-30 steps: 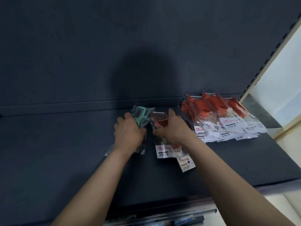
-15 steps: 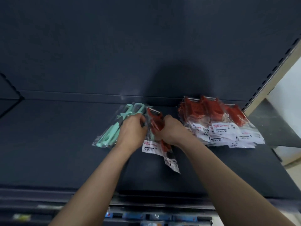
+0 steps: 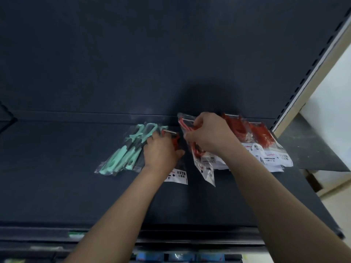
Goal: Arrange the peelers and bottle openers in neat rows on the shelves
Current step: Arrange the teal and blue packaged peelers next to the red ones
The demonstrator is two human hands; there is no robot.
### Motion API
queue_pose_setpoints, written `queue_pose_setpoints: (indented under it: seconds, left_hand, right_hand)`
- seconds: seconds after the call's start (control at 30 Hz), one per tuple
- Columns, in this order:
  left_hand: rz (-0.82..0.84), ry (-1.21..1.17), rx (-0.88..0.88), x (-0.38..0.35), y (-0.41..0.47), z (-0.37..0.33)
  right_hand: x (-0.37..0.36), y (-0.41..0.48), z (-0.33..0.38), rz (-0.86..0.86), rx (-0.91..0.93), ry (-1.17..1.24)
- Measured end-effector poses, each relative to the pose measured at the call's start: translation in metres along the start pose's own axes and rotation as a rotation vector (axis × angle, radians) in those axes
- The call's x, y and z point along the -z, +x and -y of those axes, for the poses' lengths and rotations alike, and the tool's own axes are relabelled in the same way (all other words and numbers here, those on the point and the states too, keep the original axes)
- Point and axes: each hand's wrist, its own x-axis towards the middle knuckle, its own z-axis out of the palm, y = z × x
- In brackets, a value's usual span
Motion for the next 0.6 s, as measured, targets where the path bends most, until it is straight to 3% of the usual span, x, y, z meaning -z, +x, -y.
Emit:
queue_pose_setpoints:
  seconds: [0.27, 0.5, 0.6]
  left_hand:
    - [0.01, 0.128, 0.048, -0.012, 0.005, -0.012]
    - [-0.27, -0.089, -0.035, 0.006, 0.006, -0.023]
    - [-0.3, -0.215, -0.094, 0.017, 0.004, -0.042]
  right_hand:
    - [0.017, 0.001, -0.02, -0.122, -0.056, 0.096]
    - [0.03, 0.009, -0.037, -0.195, -0.055, 0.089]
    - [0.039, 0.013, -0.049, -0.232, -0.073, 0.072]
